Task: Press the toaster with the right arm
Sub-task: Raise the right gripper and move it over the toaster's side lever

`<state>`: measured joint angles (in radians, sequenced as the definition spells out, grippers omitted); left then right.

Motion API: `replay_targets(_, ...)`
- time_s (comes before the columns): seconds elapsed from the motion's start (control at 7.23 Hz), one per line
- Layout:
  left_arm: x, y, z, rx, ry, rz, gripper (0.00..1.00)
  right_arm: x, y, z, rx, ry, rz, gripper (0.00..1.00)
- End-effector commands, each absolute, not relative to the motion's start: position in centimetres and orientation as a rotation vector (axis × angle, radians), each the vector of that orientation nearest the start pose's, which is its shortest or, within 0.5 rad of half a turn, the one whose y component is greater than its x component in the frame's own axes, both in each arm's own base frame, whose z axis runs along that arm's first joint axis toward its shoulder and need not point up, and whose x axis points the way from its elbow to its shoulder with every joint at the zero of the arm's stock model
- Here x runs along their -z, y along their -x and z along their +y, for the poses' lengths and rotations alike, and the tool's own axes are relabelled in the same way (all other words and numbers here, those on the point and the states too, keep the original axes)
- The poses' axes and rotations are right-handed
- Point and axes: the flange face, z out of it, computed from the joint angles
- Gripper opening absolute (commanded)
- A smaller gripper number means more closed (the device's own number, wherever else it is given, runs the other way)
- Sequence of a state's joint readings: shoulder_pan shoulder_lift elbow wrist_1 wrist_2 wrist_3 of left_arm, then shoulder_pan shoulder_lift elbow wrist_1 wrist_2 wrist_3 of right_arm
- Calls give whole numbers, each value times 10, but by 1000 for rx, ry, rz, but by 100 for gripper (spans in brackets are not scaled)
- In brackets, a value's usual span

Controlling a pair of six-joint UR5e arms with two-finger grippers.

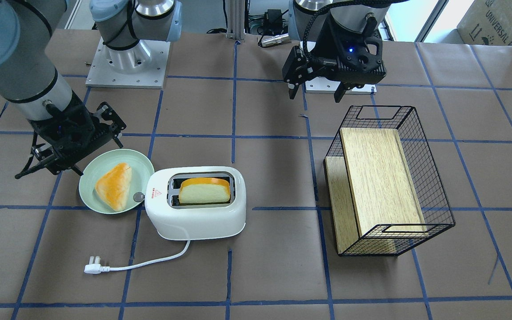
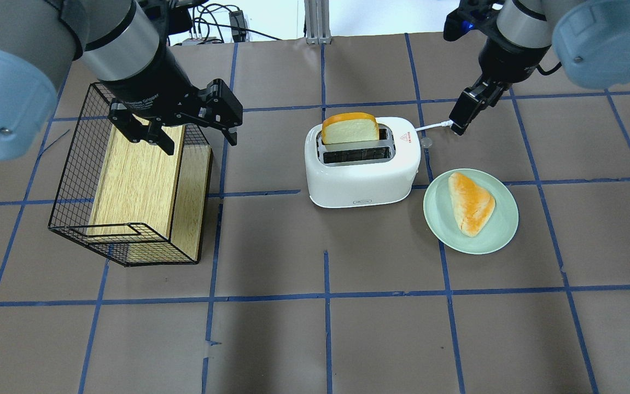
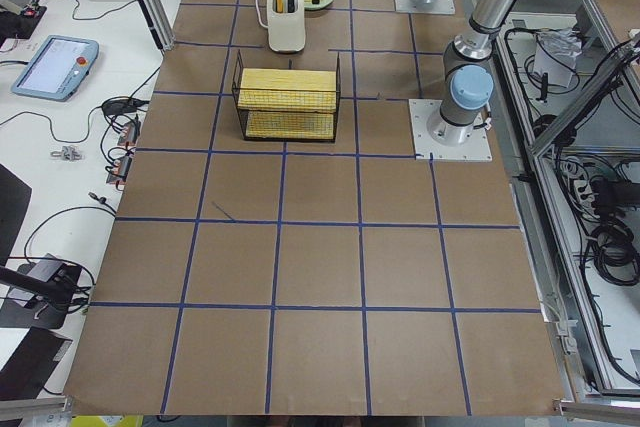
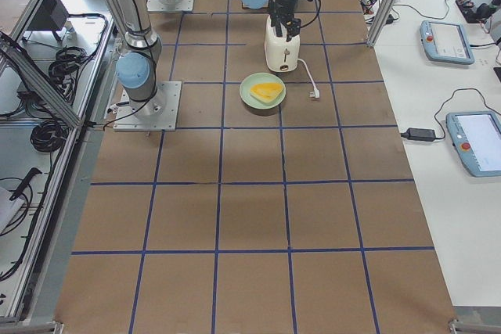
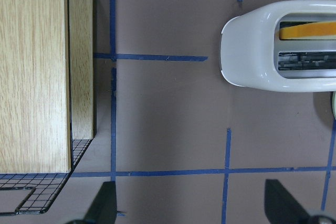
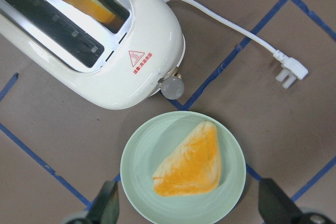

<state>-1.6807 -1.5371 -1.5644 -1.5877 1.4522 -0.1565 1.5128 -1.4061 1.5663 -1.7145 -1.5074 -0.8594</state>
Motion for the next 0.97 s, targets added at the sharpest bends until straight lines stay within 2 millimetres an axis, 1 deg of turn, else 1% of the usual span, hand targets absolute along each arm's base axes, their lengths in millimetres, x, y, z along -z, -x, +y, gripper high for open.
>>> replay_targets(0.0, -506, 197, -461, 11, 73, 3262, 100, -394, -108, -579, 50, 1522, 2686, 67)
replay_targets(0.14, -507, 196, -461, 14, 75, 3263, 100, -385, -107, -584, 37, 1632, 2616, 39)
replay_targets(0.28, -507, 196, -461, 14, 75, 3261, 100, -384, -107, -583, 36, 1702, 2572, 20)
replay_targets(0.41, -506, 197, -461, 12, 73, 3261, 100, -379, -109, -576, 25, 1780, 2507, 15)
replay_targets(0.55, -506, 196, -461, 12, 75, 3261, 100, -365, -109, -571, 14, 1886, 2415, 15)
replay_targets(0.69, -506, 196, -461, 12, 75, 3261, 100, -361, -110, -572, 65, 1961, 2388, 15)
replay_targets(0.83, -507, 197, -461, 14, 73, 3263, 100, -353, -112, -568, 63, 1971, 2376, 15)
